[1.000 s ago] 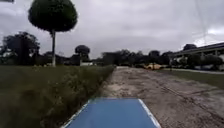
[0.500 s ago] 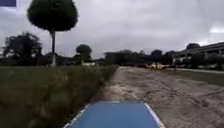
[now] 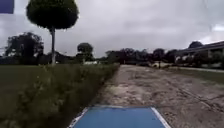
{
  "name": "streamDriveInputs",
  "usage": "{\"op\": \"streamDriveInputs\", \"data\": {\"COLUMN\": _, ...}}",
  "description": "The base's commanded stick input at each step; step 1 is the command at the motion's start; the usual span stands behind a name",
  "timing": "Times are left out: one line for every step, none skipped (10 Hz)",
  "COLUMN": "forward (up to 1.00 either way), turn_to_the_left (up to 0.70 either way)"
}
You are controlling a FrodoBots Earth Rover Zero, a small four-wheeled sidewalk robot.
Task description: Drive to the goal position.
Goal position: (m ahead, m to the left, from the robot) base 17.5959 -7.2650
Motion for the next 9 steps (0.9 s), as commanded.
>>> {"op": "streamDriveInputs", "data": {"forward": 0.5, "turn_to_the_left": 0.0}}
{"op": "streamDriveInputs", "data": {"forward": 0.5, "turn_to_the_left": -0.37}}
{"op": "streamDriveInputs", "data": {"forward": 0.5, "turn_to_the_left": -0.35}}
{"op": "streamDriveInputs", "data": {"forward": 0.5, "turn_to_the_left": -0.14}}
{"op": "streamDriveInputs", "data": {"forward": 0.5, "turn_to_the_left": 0.0}}
{"op": "streamDriveInputs", "data": {"forward": 0.5, "turn_to_the_left": 0.0}}
{"op": "streamDriveInputs", "data": {"forward": 0.5, "turn_to_the_left": 0.0}}
{"op": "streamDriveInputs", "data": {"forward": 0.5, "turn_to_the_left": 0.0}}
{"op": "streamDriveInputs", "data": {"forward": 0.5, "turn_to_the_left": 0.0}}
